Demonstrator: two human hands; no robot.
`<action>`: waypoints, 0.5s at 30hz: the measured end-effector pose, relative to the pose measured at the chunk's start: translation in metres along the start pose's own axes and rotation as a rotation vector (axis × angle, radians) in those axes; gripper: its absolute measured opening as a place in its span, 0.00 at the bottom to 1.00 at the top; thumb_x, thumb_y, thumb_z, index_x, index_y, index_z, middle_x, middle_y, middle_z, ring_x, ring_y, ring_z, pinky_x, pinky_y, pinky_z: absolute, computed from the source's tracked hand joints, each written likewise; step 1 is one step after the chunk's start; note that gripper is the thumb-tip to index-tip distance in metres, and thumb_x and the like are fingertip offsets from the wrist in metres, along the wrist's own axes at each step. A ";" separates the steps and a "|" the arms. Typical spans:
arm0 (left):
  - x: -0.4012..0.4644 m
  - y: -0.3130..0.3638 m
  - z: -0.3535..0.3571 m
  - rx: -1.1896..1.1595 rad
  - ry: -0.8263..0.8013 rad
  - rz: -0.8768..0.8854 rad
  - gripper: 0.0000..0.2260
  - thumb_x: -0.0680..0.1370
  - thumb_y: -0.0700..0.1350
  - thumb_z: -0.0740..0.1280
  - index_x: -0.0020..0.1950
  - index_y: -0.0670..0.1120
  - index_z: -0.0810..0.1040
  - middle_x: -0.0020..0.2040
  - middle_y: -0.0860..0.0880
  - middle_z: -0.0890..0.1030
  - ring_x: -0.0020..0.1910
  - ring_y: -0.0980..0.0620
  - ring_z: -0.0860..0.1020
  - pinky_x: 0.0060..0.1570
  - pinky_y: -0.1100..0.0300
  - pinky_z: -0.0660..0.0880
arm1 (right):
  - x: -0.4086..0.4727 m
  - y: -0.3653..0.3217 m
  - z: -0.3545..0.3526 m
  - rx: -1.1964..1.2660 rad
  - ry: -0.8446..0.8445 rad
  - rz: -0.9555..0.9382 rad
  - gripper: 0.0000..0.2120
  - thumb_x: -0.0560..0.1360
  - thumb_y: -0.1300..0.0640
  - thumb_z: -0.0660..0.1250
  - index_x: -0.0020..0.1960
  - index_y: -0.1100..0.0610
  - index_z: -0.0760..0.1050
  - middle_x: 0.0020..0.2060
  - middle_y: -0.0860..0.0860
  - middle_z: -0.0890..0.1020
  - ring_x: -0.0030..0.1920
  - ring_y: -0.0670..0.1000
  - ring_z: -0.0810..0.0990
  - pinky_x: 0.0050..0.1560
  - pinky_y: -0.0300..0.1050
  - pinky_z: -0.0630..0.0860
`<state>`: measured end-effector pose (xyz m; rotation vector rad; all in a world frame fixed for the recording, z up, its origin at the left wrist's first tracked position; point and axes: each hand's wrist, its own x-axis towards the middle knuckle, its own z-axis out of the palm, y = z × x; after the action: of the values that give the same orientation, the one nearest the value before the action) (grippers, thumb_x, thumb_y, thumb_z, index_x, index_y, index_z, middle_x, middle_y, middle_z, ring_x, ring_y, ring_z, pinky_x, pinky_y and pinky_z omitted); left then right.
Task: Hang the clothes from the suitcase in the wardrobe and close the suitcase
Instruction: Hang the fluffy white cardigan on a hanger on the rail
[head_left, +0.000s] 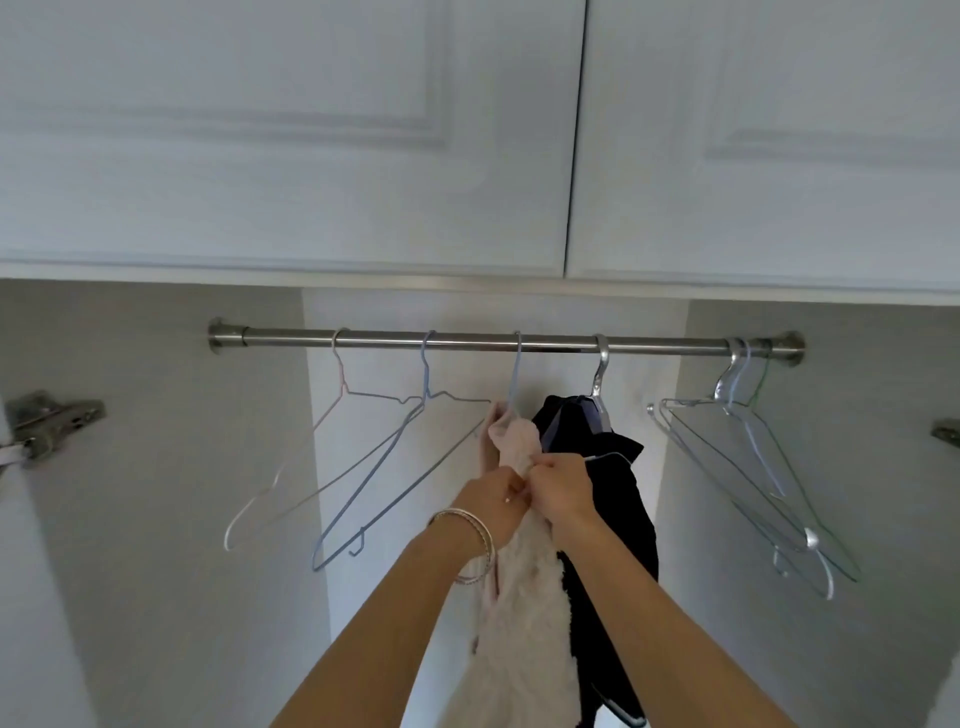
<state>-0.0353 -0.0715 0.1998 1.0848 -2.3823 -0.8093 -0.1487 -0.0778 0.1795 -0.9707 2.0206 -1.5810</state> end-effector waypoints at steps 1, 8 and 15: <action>0.001 -0.004 -0.001 -0.017 0.011 -0.016 0.14 0.80 0.47 0.56 0.61 0.41 0.72 0.60 0.41 0.78 0.53 0.45 0.77 0.53 0.56 0.72 | -0.003 0.001 0.001 -0.029 -0.059 -0.039 0.11 0.72 0.67 0.60 0.32 0.59 0.72 0.28 0.53 0.71 0.31 0.51 0.70 0.30 0.40 0.64; -0.013 -0.006 -0.001 0.024 -0.014 -0.077 0.14 0.77 0.47 0.62 0.60 0.41 0.72 0.57 0.40 0.79 0.50 0.43 0.79 0.49 0.56 0.73 | -0.011 0.013 0.006 -0.027 -0.161 -0.025 0.12 0.66 0.63 0.68 0.46 0.70 0.78 0.33 0.56 0.77 0.35 0.53 0.74 0.38 0.48 0.73; -0.050 0.004 0.069 0.129 -0.446 -0.055 0.09 0.76 0.43 0.63 0.37 0.43 0.75 0.33 0.47 0.79 0.27 0.52 0.77 0.35 0.64 0.76 | -0.115 0.052 -0.083 -0.155 -0.164 0.177 0.14 0.70 0.68 0.66 0.54 0.65 0.79 0.41 0.57 0.79 0.43 0.51 0.75 0.36 0.38 0.72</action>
<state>-0.0456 -0.0068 0.1448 1.1176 -2.8154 -1.0169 -0.1409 0.0686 0.1410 -0.9156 2.0733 -1.2282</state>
